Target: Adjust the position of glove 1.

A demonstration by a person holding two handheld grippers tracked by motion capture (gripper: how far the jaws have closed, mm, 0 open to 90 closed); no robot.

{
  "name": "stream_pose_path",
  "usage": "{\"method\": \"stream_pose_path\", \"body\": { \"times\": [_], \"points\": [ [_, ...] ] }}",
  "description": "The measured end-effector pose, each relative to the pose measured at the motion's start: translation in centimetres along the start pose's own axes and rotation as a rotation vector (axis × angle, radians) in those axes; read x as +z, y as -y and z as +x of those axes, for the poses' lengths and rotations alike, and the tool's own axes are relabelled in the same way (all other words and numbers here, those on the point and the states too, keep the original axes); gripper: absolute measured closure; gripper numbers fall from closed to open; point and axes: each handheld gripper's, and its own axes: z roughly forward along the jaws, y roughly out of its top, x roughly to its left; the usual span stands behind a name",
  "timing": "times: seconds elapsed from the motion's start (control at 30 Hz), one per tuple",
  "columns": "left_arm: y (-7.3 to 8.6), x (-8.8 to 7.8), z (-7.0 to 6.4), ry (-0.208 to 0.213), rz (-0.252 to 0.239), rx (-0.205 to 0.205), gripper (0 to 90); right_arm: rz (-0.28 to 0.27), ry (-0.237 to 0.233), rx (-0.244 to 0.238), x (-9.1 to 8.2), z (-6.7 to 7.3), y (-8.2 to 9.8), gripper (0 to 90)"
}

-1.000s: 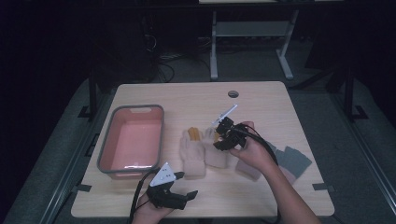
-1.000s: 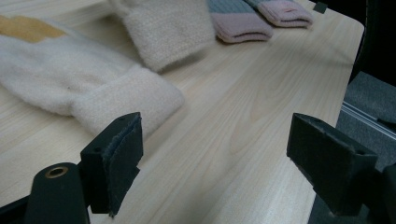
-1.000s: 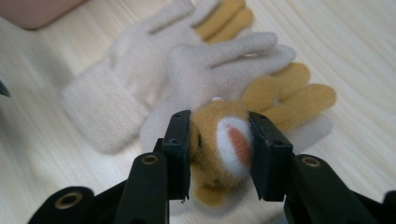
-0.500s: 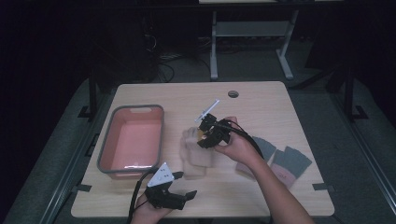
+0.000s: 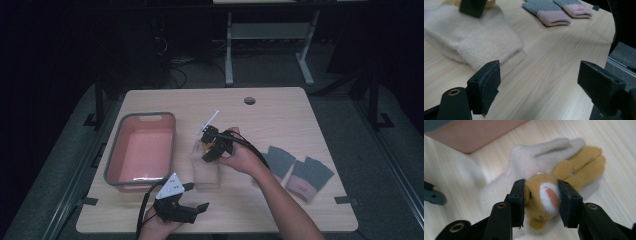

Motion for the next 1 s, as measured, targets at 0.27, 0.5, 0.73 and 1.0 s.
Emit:
{"method": "stream_pose_path", "body": {
  "times": [0.27, 0.5, 0.73, 1.0],
  "points": [
    [0.0, 0.1, -0.1, 0.003, 0.002, 0.003, 18.4, 0.068, -0.015, 0.009, 2.3, -0.4, 0.5, 56.9],
    [0.0, 0.0, 0.0, -0.002, -0.004, -0.006, 18.4, 0.03, -0.01, 0.021, 2.0, -0.3, 0.6, 41.5],
    [0.0, 0.0, -0.1, 0.002, -0.001, 0.001, 18.3, 0.026, 0.06, -0.009, 3.2, 0.7, -0.5, 30.0],
    [0.0, 0.1, 0.1, 0.002, 0.003, 0.001, 18.4, 0.065, 0.112, -0.05, 4.4, 1.3, -0.3, 29.5]
  ]
}}
